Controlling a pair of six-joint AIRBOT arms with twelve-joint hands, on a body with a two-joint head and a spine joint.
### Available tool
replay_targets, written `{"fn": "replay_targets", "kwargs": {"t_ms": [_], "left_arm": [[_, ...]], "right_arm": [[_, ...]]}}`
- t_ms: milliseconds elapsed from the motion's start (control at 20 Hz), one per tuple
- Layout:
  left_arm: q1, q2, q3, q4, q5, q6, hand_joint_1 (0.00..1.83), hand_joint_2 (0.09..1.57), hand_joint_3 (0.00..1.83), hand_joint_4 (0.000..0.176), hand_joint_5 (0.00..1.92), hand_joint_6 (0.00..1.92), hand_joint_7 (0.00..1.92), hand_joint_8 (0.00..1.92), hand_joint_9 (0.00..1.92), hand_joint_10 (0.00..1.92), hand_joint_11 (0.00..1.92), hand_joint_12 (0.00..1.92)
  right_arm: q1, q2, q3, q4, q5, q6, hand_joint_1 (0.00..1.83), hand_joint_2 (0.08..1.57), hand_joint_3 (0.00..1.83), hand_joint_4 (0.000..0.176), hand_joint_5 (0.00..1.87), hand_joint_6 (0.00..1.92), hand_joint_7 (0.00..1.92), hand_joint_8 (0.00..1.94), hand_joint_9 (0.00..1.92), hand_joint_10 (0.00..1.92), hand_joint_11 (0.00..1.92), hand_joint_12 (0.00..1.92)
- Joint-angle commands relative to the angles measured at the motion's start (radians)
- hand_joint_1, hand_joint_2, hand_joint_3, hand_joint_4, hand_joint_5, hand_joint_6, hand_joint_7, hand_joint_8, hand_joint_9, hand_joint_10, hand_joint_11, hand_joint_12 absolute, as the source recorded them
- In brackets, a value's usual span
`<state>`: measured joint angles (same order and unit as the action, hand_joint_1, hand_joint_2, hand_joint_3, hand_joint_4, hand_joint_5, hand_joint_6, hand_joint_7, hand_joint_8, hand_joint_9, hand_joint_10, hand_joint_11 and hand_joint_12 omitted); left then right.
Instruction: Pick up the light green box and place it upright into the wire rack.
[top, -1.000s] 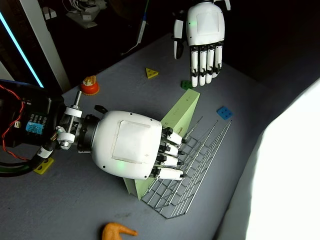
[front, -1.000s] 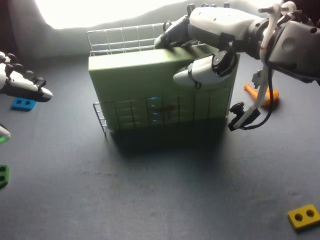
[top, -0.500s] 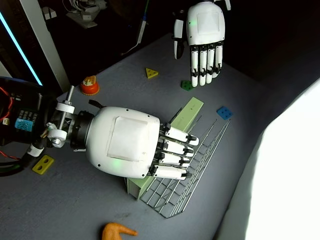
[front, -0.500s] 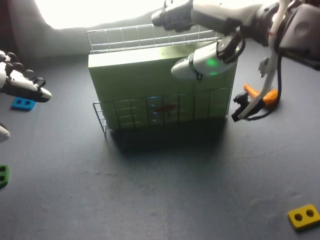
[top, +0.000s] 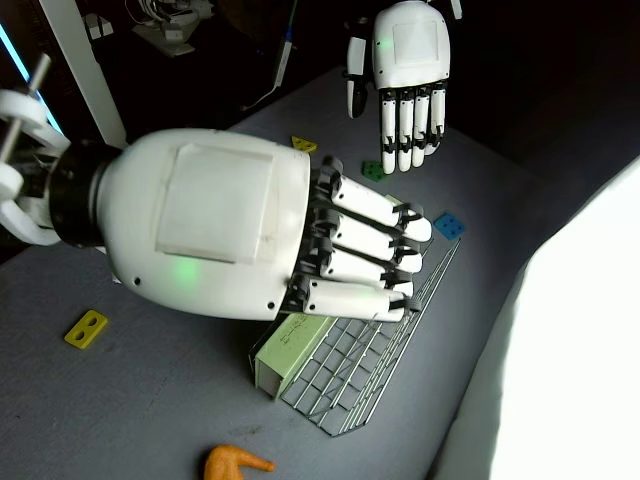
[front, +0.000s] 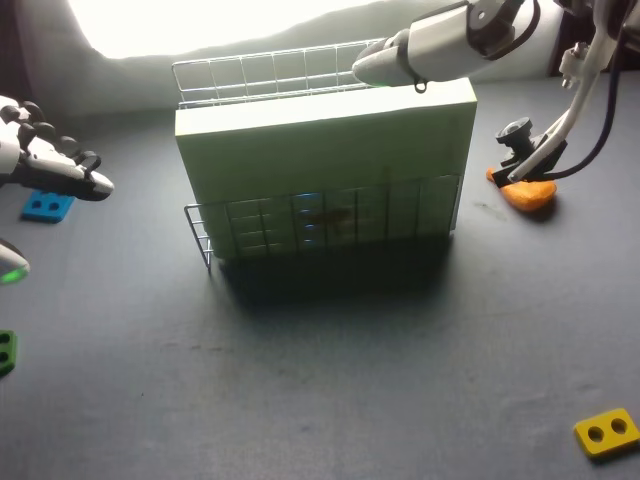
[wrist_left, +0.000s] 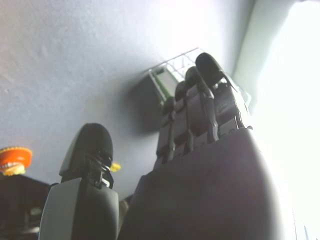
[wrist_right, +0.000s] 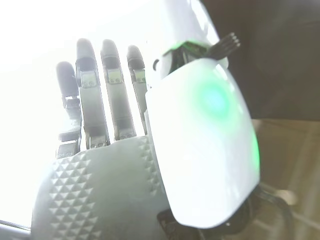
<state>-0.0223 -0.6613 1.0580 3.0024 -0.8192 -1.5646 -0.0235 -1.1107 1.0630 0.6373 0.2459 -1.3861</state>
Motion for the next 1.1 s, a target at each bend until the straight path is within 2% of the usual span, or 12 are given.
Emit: {"fn": "replay_targets", "kwargs": {"t_ms": [0,250,300,350,400,450,500,550,600,700,800,1050], "left_arm": [[-0.014,0.000,0.000,0.010,0.071,0.003,0.40,1.33,0.00,0.005,0.09,0.00,0.18,0.01,0.25,0.01,0.00,0.94],[0.001,0.001,0.007,0.010,0.071,0.003,0.41,1.32,0.00,0.000,0.38,0.05,0.54,0.03,0.51,0.07,0.01,1.40],[0.003,0.001,0.011,0.010,0.071,0.003,0.49,1.31,0.00,0.000,0.60,0.13,0.76,0.12,0.74,0.19,0.17,1.51],[0.003,0.001,0.014,0.010,0.071,0.003,0.55,1.27,0.00,0.000,0.73,0.21,0.81,0.29,0.66,0.68,0.24,1.58],[0.003,0.001,0.016,0.010,0.071,0.003,0.79,1.27,0.00,0.129,0.71,1.17,0.70,0.96,0.54,1.36,0.31,1.79],[0.005,0.000,0.020,0.010,0.071,0.005,0.83,1.27,0.00,0.167,0.68,1.40,0.66,1.33,0.53,1.57,0.33,1.88],[0.007,0.000,0.024,0.010,0.071,0.005,0.84,1.28,0.00,0.174,0.68,1.45,0.63,1.45,0.53,1.62,0.33,1.91],[0.011,0.000,0.029,0.010,0.071,0.005,0.59,1.29,0.00,0.000,0.82,1.46,0.94,1.56,0.77,1.82,0.51,1.92],[0.013,-0.001,0.033,0.010,0.071,0.006,0.51,1.30,0.01,0.000,0.88,1.57,1.06,1.62,0.90,1.90,0.64,1.92],[0.014,-0.003,0.041,0.010,0.071,0.012,0.48,1.32,0.01,0.000,0.95,1.89,1.06,1.89,1.05,1.92,0.89,1.92],[0.014,-0.005,0.049,0.010,0.071,0.015,0.52,1.32,0.00,0.000,0.94,1.92,1.06,1.92,1.04,1.92,0.91,1.92],[0.017,-0.008,0.066,0.010,0.070,0.022,0.49,1.35,0.01,0.000,0.96,1.92,1.08,1.92,1.08,1.92,1.00,1.92]], "right_arm": [[0.031,0.015,-0.006,-0.023,0.083,0.006,0.98,1.04,0.01,0.000,0.45,0.02,0.54,0.01,0.59,0.03,0.03,1.30],[0.048,0.099,-0.086,-0.154,0.070,0.011,0.26,1.24,0.00,0.000,0.77,0.06,0.86,0.04,0.79,0.22,0.12,1.42],[0.043,0.115,-0.104,-0.173,0.067,0.011,0.24,1.24,0.00,0.000,0.95,0.14,1.02,0.14,0.74,0.67,0.24,1.56],[0.042,0.131,-0.120,-0.189,0.062,0.012,0.26,1.25,0.00,0.000,0.98,0.31,1.01,0.38,0.69,1.01,0.33,1.67],[0.040,0.142,-0.129,-0.190,0.059,0.013,0.26,1.26,0.00,0.000,0.98,0.53,0.97,0.80,0.71,1.35,0.45,1.78],[0.039,0.158,-0.142,-0.193,0.052,0.013,0.21,1.28,0.00,0.000,0.95,0.76,0.96,1.09,0.74,1.59,0.51,1.89],[0.035,0.167,-0.150,-0.202,0.048,0.013,0.20,1.28,0.00,0.000,0.91,0.87,0.94,1.19,0.73,1.66,0.52,1.92],[0.030,0.183,-0.163,-0.222,0.045,0.012,0.07,1.32,0.01,0.000,1.13,1.52,1.20,1.57,1.07,1.87,0.94,1.92],[0.025,0.199,-0.178,-0.238,0.042,0.011,0.03,1.33,0.00,0.000,1.21,1.74,1.29,1.73,1.21,1.91,1.14,1.92],[0.017,0.228,-0.203,-0.251,0.025,0.008,0.00,1.35,0.00,0.158,1.22,1.86,1.31,1.87,1.30,1.92,1.32,1.92],[0.014,0.247,-0.216,-0.251,0.001,0.008,0.02,1.36,0.00,0.175,1.22,1.87,1.29,1.88,1.30,1.92,1.33,1.92],[-0.008,0.320,-0.252,-0.271,-0.024,-0.006,0.07,1.37,0.00,0.176,1.20,1.92,1.27,1.92,1.28,1.92,1.31,1.92]]}}
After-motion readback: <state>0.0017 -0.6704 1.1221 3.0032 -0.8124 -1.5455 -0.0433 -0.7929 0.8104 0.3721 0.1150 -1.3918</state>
